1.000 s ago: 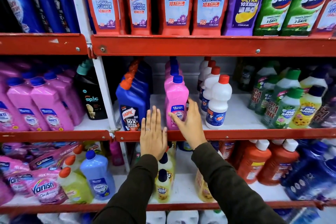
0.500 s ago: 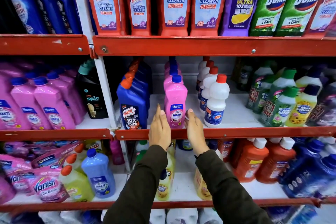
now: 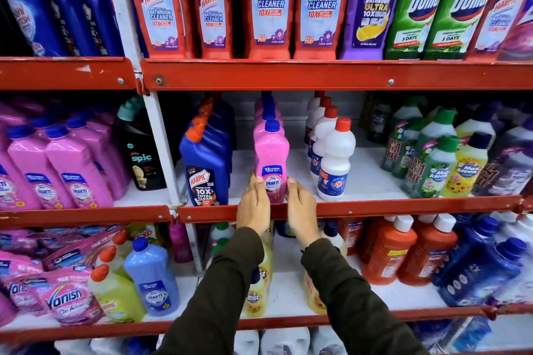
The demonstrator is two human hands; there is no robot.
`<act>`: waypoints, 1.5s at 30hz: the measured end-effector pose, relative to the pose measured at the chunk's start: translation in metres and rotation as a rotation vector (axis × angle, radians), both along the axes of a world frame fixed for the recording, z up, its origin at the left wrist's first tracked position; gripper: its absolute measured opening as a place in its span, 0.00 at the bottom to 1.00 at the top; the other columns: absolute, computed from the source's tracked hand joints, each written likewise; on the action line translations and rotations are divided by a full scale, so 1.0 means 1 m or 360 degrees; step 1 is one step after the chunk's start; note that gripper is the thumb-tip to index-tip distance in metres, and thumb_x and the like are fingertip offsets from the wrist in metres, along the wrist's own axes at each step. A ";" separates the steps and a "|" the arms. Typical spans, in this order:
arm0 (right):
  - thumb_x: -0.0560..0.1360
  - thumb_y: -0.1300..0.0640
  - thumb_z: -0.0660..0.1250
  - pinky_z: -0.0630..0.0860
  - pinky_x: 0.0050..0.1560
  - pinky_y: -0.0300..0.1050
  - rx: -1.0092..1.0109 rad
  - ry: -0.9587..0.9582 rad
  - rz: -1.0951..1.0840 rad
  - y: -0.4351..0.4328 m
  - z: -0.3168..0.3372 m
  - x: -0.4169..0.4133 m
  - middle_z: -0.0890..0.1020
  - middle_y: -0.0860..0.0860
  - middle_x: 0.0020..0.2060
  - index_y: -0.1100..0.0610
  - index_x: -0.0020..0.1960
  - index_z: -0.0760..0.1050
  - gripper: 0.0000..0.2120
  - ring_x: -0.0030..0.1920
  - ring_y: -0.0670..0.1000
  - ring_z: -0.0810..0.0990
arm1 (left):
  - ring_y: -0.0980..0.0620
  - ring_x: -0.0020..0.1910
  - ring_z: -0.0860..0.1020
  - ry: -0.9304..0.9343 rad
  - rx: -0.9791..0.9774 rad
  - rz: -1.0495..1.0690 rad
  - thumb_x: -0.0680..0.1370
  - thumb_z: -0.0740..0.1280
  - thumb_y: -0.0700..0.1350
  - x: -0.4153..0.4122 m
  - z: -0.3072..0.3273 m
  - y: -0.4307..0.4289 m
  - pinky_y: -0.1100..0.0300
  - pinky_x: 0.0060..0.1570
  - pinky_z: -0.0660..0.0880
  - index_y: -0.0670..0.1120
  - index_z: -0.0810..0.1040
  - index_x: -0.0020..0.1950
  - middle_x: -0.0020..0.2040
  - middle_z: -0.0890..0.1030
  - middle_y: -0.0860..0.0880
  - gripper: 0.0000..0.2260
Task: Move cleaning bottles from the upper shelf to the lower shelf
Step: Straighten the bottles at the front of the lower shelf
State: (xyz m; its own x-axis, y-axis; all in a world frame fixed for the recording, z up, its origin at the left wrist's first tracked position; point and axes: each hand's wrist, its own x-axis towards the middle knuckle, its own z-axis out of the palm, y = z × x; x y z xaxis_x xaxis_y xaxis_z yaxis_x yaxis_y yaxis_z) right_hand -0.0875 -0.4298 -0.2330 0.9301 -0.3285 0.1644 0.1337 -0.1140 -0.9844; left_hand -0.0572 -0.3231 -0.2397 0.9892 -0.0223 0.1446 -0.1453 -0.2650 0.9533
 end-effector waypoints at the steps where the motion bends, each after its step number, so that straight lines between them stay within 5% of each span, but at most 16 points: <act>1: 0.87 0.52 0.53 0.72 0.39 0.19 -0.0012 0.0002 -0.0008 0.000 0.001 -0.001 0.80 0.54 0.62 0.60 0.70 0.74 0.20 0.49 0.37 0.78 | 0.46 0.63 0.79 -0.0017 0.0033 0.0012 0.78 0.42 0.73 -0.001 0.001 -0.001 0.43 0.68 0.75 0.53 0.62 0.81 0.69 0.78 0.44 0.38; 6: 0.86 0.50 0.53 0.74 0.39 0.21 0.0013 0.0011 -0.0035 0.002 0.009 -0.008 0.78 0.51 0.65 0.56 0.74 0.70 0.20 0.53 0.40 0.78 | 0.48 0.72 0.73 -0.0042 0.0074 -0.0079 0.82 0.45 0.66 -0.006 0.005 0.003 0.53 0.71 0.69 0.52 0.55 0.84 0.77 0.71 0.45 0.33; 10: 0.85 0.53 0.58 0.78 0.48 0.25 0.0085 -0.0245 -0.0313 0.017 0.006 -0.024 0.79 0.49 0.63 0.56 0.69 0.75 0.15 0.56 0.39 0.79 | 0.66 0.68 0.70 -0.0362 -0.0092 0.0075 0.87 0.49 0.58 -0.026 0.003 0.015 0.67 0.68 0.70 0.52 0.60 0.83 0.77 0.69 0.52 0.25; 14: 0.85 0.50 0.59 0.82 0.54 0.43 0.0088 -0.0370 -0.0194 0.052 -0.005 -0.023 0.84 0.51 0.56 0.56 0.61 0.80 0.15 0.57 0.47 0.83 | 0.54 0.78 0.64 -0.0790 -0.0204 0.0570 0.86 0.51 0.51 -0.032 -0.004 0.043 0.58 0.77 0.60 0.46 0.66 0.79 0.78 0.68 0.48 0.23; 16: 0.84 0.45 0.57 0.80 0.60 0.44 0.0104 -0.0276 0.0047 0.075 -0.005 -0.018 0.84 0.47 0.61 0.52 0.65 0.79 0.19 0.61 0.46 0.82 | 0.55 0.78 0.61 -0.0719 -0.0231 0.0765 0.84 0.51 0.53 -0.026 -0.002 0.061 0.66 0.76 0.56 0.44 0.63 0.80 0.79 0.64 0.44 0.26; 21: 0.85 0.44 0.55 0.69 0.73 0.41 0.0269 0.0047 0.0362 0.118 0.002 0.000 0.77 0.46 0.70 0.49 0.74 0.71 0.21 0.69 0.44 0.76 | 0.42 0.78 0.64 -0.0357 -0.0056 0.0674 0.87 0.52 0.50 -0.009 -0.002 0.101 0.58 0.73 0.63 0.41 0.55 0.83 0.82 0.53 0.43 0.26; 24: 0.85 0.44 0.54 0.72 0.67 0.35 0.0253 0.0121 0.0369 0.121 0.005 0.006 0.79 0.46 0.67 0.52 0.72 0.73 0.22 0.64 0.41 0.78 | 0.47 0.73 0.68 -0.0336 -0.0031 0.0606 0.87 0.54 0.48 -0.010 -0.006 0.110 0.75 0.59 0.63 0.40 0.60 0.82 0.81 0.54 0.46 0.24; 27: 0.83 0.39 0.56 0.72 0.74 0.48 0.0288 0.0151 0.0353 0.124 0.005 0.005 0.80 0.50 0.69 0.54 0.73 0.73 0.26 0.67 0.45 0.79 | 0.50 0.70 0.69 -0.0320 -0.0062 0.0600 0.87 0.54 0.46 -0.012 -0.005 0.114 0.86 0.53 0.57 0.40 0.62 0.81 0.80 0.58 0.44 0.22; 32: 0.81 0.38 0.57 0.71 0.76 0.52 0.0298 0.0133 0.0310 0.126 -0.001 0.007 0.80 0.51 0.69 0.53 0.73 0.73 0.28 0.68 0.46 0.78 | 0.45 0.77 0.65 -0.0321 0.0019 0.0598 0.88 0.50 0.46 -0.008 -0.005 0.116 0.75 0.61 0.53 0.43 0.61 0.82 0.80 0.66 0.42 0.21; 41: 0.85 0.44 0.54 0.77 0.68 0.46 0.0261 0.0112 0.0324 0.124 -0.003 0.009 0.84 0.52 0.62 0.55 0.68 0.77 0.22 0.62 0.46 0.82 | 0.43 0.68 0.76 -0.0314 0.0142 0.0452 0.87 0.48 0.55 0.000 -0.006 0.134 0.51 0.68 0.71 0.46 0.70 0.77 0.69 0.79 0.43 0.24; 45: 0.85 0.45 0.54 0.76 0.65 0.43 0.0254 0.0092 0.0309 0.125 0.000 0.008 0.84 0.52 0.61 0.54 0.67 0.77 0.20 0.60 0.45 0.82 | 0.42 0.64 0.78 -0.0319 0.0166 0.0416 0.86 0.48 0.56 -0.001 -0.004 0.137 0.49 0.65 0.73 0.47 0.72 0.75 0.65 0.81 0.43 0.24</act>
State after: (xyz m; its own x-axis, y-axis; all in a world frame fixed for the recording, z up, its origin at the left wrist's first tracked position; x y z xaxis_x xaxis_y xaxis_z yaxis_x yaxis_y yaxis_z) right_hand -0.0792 -0.3048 -0.2333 0.9846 -0.1604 0.0696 0.0810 0.0657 -0.9945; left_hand -0.0580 -0.1857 -0.2436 0.9155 0.2036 0.3469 -0.2412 -0.4124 0.8785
